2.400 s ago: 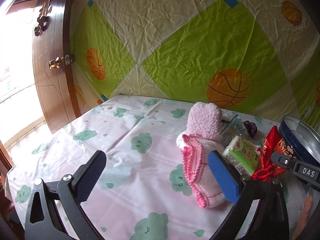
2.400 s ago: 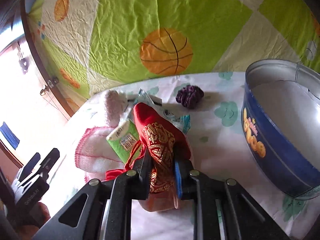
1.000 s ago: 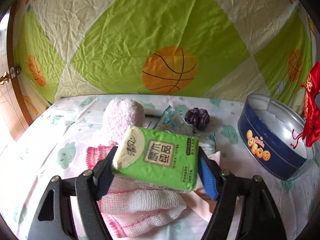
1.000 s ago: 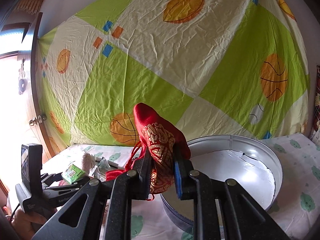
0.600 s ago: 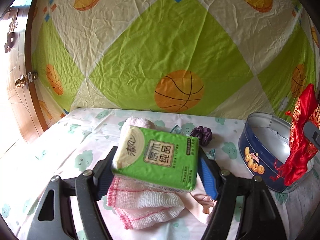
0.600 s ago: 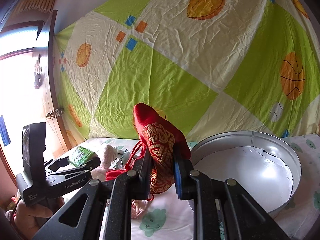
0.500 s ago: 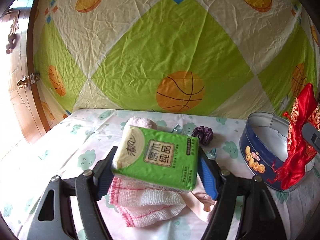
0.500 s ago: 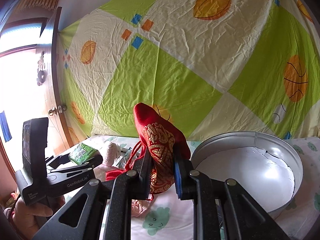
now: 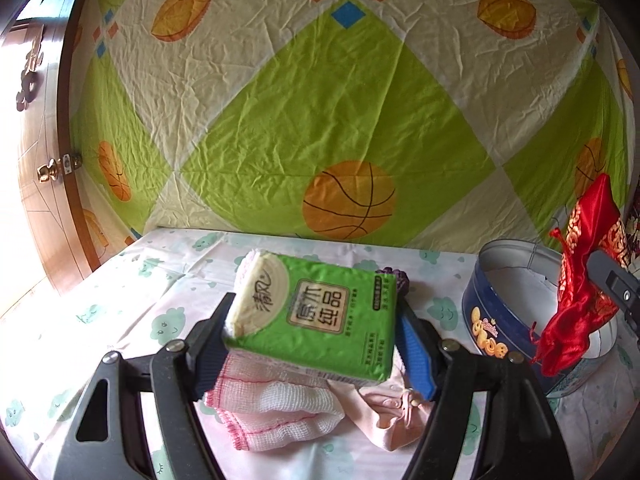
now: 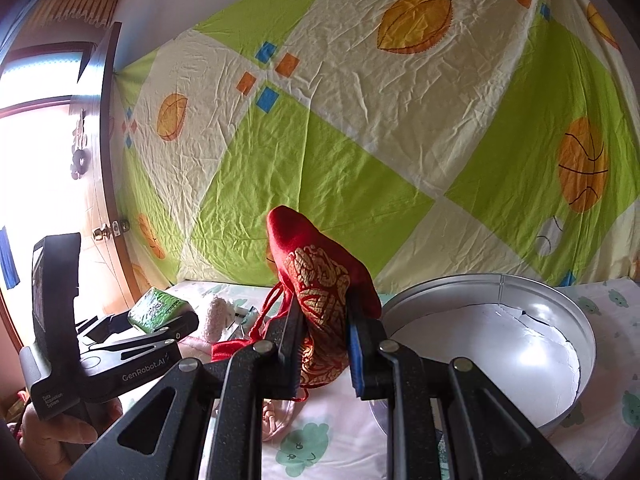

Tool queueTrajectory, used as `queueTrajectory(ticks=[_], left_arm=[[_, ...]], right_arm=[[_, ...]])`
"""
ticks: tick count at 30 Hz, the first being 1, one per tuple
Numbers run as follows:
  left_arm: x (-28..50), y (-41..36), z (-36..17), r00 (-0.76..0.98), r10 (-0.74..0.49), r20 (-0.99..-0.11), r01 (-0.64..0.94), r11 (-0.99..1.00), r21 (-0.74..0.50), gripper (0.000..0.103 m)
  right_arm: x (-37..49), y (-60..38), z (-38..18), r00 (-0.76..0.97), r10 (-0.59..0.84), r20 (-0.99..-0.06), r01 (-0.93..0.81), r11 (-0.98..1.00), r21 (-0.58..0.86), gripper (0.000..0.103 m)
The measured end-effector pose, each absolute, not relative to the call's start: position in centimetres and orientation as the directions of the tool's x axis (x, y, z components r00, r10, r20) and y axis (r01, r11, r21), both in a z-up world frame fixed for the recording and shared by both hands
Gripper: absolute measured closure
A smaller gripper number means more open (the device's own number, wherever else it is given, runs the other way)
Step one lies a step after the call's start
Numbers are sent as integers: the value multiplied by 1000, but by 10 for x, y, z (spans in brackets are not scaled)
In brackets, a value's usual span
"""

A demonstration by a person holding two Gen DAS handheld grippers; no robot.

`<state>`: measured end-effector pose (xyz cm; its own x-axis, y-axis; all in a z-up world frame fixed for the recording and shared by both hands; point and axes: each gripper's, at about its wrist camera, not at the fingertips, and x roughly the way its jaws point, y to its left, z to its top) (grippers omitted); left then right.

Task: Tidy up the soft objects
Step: 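Carry the pouch and tissue pack over the blue tin and release both inside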

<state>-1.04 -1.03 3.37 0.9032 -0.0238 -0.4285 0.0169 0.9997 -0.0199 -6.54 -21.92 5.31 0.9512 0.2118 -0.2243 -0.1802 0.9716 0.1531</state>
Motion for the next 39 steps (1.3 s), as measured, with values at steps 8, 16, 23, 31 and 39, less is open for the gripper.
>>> queueTrajectory(ticks=[8,16,23,31,39], left_arm=[[-9,-37,44,912,-59,-406,59,998,-13,29],[-8,-61,51,916,-98,-389,96,995,-25,29],[-5,-88,53,911,-144,-387,145,989,-27,29],[1,-119,53,901,-186,-393,190,981,-28,29],[7,-156,50,885,-236,-402,246,969,-26,29]], right_arm=[[-68,-238,59,960,183,-211,-147,974,173,83],[-71,-259,61,967,154,-204,-118,977,178,83],[-70,-282,61,972,113,-207,-74,979,187,83],[-70,-305,64,977,63,-206,-23,981,193,83],[-69,-336,66,978,-2,-207,49,974,223,83]])
